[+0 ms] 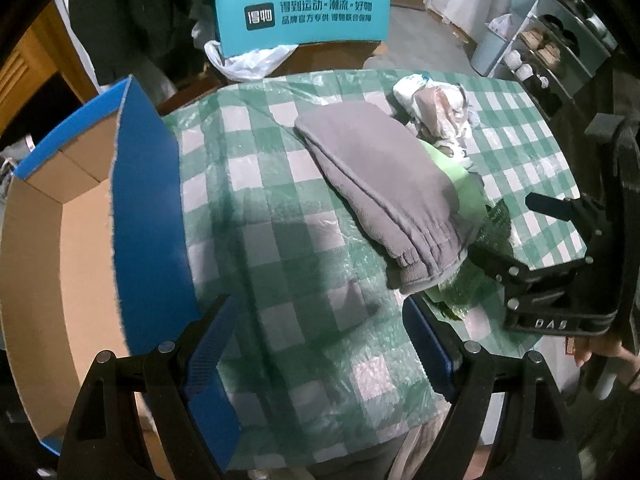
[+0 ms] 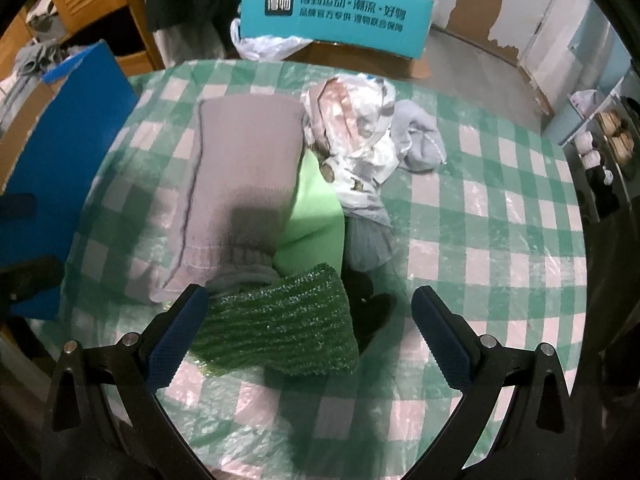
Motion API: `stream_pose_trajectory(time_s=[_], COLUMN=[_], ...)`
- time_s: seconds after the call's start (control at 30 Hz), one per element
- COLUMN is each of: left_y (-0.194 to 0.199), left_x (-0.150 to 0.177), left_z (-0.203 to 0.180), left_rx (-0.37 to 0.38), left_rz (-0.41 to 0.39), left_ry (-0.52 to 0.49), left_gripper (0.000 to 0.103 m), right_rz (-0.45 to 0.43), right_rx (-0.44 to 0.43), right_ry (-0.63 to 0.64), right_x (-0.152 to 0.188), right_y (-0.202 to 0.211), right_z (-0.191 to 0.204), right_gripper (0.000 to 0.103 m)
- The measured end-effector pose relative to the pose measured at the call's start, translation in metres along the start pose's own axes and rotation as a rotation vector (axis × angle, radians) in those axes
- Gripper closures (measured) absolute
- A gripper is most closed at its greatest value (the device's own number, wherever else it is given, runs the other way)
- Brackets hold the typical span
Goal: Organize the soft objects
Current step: 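Grasp the folded grey cloth with the left tool while the right tool grasps the green mesh scrubber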
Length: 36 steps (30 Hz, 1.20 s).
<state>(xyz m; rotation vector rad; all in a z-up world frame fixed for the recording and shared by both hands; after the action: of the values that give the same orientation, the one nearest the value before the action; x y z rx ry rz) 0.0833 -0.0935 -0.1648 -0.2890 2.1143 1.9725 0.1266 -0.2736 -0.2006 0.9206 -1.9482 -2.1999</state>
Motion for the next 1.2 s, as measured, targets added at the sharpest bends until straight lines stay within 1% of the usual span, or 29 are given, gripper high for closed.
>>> stream_pose_trajectory(time_s=[0.13, 0.2, 0.23, 0.3, 0.33, 0.4, 0.43, 0.5, 0.53, 0.6, 0.7, 0.83, 0.87, 1.0, 1.2], left_y=[-0.011, -0.015, -0.017, -0.020, -0.021, -0.024, -0.025, -0.027, -0.028, -0.032, -0.038, -0.046, -0.048, -0.051, -0.058], left_x=[-0.001, -0.002, -0.003, -0.004, -0.005, -0.007, -0.009, -0.011, -0.013, -0.015, -0.018, -0.023, -0.024, -0.032, -0.045], left_z=[-0.002, -0.003, -0.004, -0.006, -0.007, -0.009, -0.010, -0.012, -0.013, -0.017, -0.023, -0.027, -0.028, -0.032, -0.046], left_rx=[0.008, 0.013, 0.015, 0.015, 0.015, 0.021, 0.024, 0.027, 0.029, 0.024, 0.025, 0.040, 0.042, 0.047, 0.022], left_rz=[0.024, 0.033, 0.038, 0.043, 0.045, 0.049, 0.051, 0.054, 0.054, 0.057, 0.068, 0.093, 0.097, 0.098, 0.094], left_ry=[0.010, 0.016, 0.018, 0.017, 0.018, 0.023, 0.025, 0.030, 0.031, 0.029, 0.027, 0.063, 0.075, 0.122, 0.138], left_gripper=[0.017, 0.017, 0.017, 0.017, 0.017, 0.017, 0.017, 0.017, 0.017, 0.017, 0.017, 0.017, 0.017, 0.017, 0.017], right_rz=[0.020, 0.019, 0.026, 0.039, 0.046, 0.054, 0.053, 0.053, 0.055, 0.060, 0.061, 0.063, 0.065, 0.061, 0.038], right_rx=[-0.013, -0.017, -0.023, -0.027, -0.027, -0.016, -0.013, -0.015, -0.012, -0.012, -0.031, -0.043, -0.047, -0.052, -0.047], right_ry=[0.010, 0.015, 0.020, 0.025, 0.028, 0.034, 0.036, 0.034, 0.029, 0.017, -0.010, -0.034, -0.040, -0.065, -0.102], right_x=[0.004, 0.006, 0.008, 0.012, 0.014, 0.018, 0.019, 0.020, 0.021, 0.022, 0.025, 0.030, 0.031, 0.033, 0.033], right_y=[-0.009, -0.011, -0.013, -0.016, -0.017, -0.019, -0.018, -0.017, -0.017, -0.015, -0.010, -0.006, -0.005, -0.002, 0.003], right_z=[0.001, 0.000, 0.000, -0.001, -0.002, -0.005, -0.006, -0.009, -0.012, -0.016, -0.025, -0.034, -0.036, -0.046, -0.065], right_gripper=[0.003, 0.012, 0.015, 0.028, 0.031, 0.043, 0.046, 0.056, 0.059, 0.070, 0.078, 0.081, 0.084, 0.087, 0.089])
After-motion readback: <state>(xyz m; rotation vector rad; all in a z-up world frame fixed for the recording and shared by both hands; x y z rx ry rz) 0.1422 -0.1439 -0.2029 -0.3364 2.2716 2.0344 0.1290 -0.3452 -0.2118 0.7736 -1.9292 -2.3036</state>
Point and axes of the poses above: each gripper's, at about its wrist camera, not at the fingertips, and y roughly against the way its jaws point, z to its left, x to its underside, the point moved 5 cm from there along -y, roughly the way its jaws point, and after that the axes turned 2 degrees about -z, right-handed, at the moved point
